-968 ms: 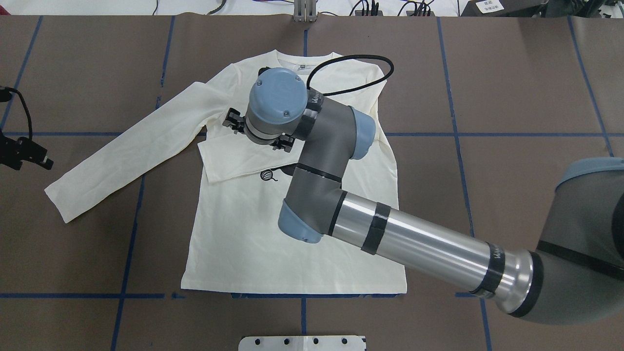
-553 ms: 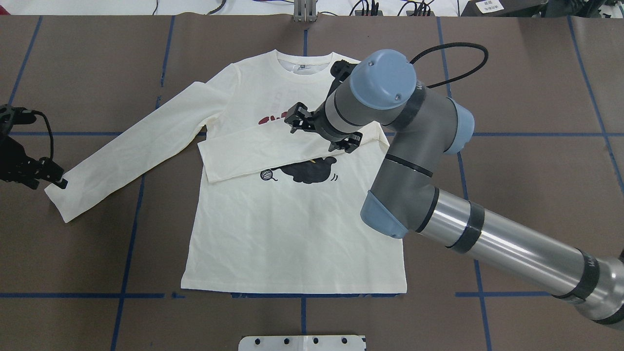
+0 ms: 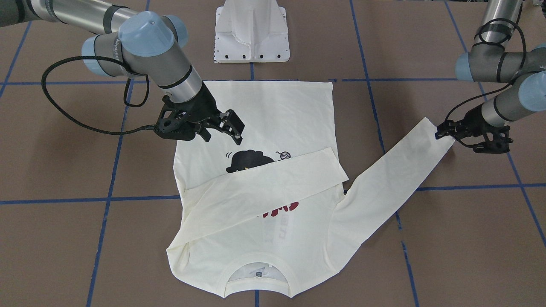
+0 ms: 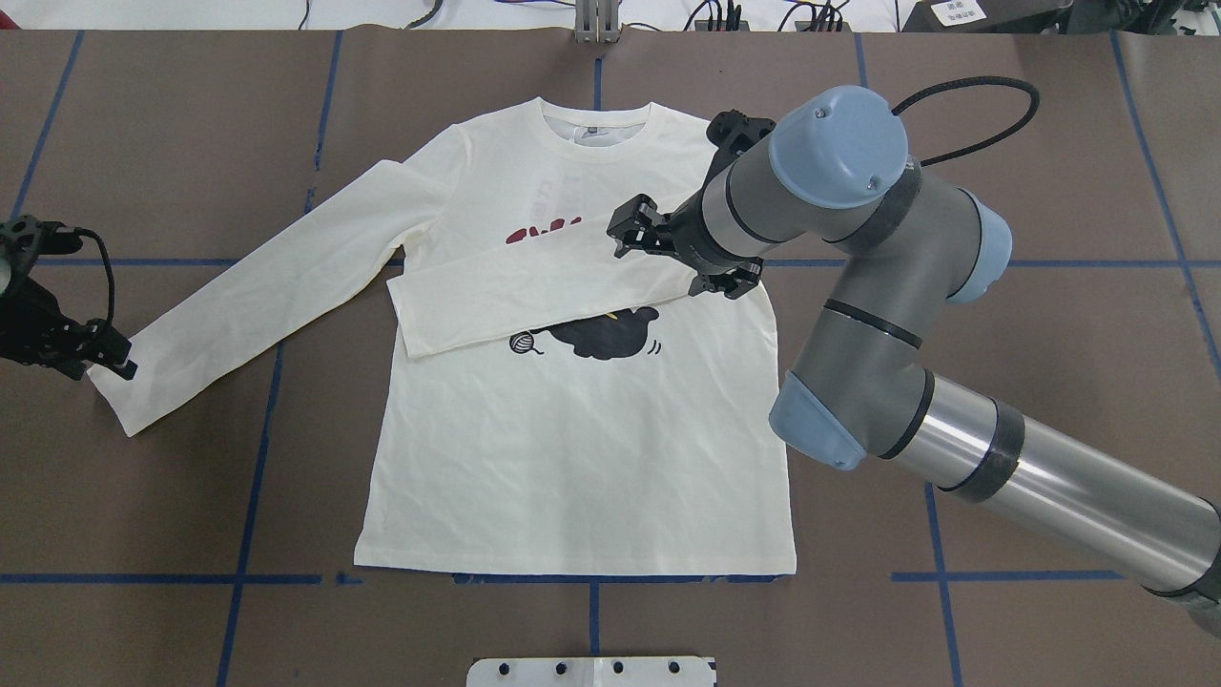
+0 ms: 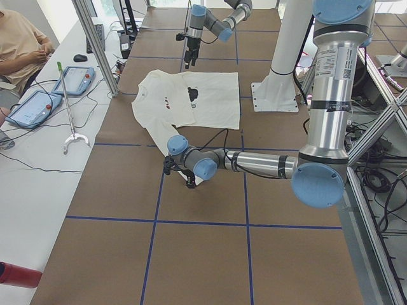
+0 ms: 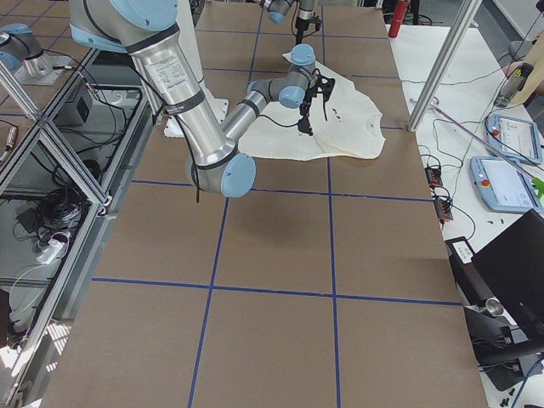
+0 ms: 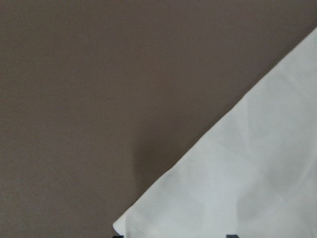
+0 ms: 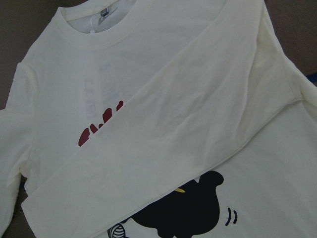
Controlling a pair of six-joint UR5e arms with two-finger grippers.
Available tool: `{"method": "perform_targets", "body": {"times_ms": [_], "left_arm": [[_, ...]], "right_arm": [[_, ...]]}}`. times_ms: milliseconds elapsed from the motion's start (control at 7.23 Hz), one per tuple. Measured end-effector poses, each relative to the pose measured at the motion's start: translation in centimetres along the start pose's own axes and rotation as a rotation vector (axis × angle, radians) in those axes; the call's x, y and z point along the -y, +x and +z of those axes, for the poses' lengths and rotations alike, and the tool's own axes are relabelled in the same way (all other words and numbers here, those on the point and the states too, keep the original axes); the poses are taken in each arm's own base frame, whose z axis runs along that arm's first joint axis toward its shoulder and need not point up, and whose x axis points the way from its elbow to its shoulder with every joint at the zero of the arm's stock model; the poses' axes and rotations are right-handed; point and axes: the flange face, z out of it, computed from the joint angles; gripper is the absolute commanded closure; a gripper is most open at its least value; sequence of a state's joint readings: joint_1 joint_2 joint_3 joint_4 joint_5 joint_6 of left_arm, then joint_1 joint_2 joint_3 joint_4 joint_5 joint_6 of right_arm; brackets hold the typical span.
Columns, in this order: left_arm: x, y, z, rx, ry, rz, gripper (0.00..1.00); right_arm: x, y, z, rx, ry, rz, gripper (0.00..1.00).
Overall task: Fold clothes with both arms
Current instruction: 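Release the sleeve with the right gripper while the left gripper grasps the other cuff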
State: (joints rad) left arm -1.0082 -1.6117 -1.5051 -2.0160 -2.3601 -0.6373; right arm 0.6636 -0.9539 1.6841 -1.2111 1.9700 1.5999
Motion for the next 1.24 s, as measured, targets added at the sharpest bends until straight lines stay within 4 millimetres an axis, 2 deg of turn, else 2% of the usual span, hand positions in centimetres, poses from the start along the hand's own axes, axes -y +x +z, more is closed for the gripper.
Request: {"method": "perform_targets", "body": {"times_ms": [138, 692, 968, 1107, 1245], "left_arm": [[0.1, -0.3, 0.2, 0.012, 0.004, -0.001, 0.26], [0.1, -0.8, 0.6, 0.023, 0.001, -0.009, 0.41], [0.1, -0.9, 0.8, 0.024, -0.001, -0.013, 0.77], [0.1, -0.9, 0.8, 0.024, -0.002, -0.017, 1.00], [0.2, -0.9, 0.8, 0.024, -0.002, -0.020, 1.00]], "right_arm": [[0.0, 0.2, -0.2, 0.002, 0.003, 0.000, 0.01], [0.0, 0.6, -0.9, 0.008, 0.007, -0.001, 0.01], [-0.2, 1.2, -1.5, 0.013, 0.006, -0.002, 0.01], [-0.3, 1.3, -1.7, 0.014, 0.005, -0.002, 0.01], [-0.3, 1.3, -1.7, 0.015, 0.005, -0.002, 0.01]]}}
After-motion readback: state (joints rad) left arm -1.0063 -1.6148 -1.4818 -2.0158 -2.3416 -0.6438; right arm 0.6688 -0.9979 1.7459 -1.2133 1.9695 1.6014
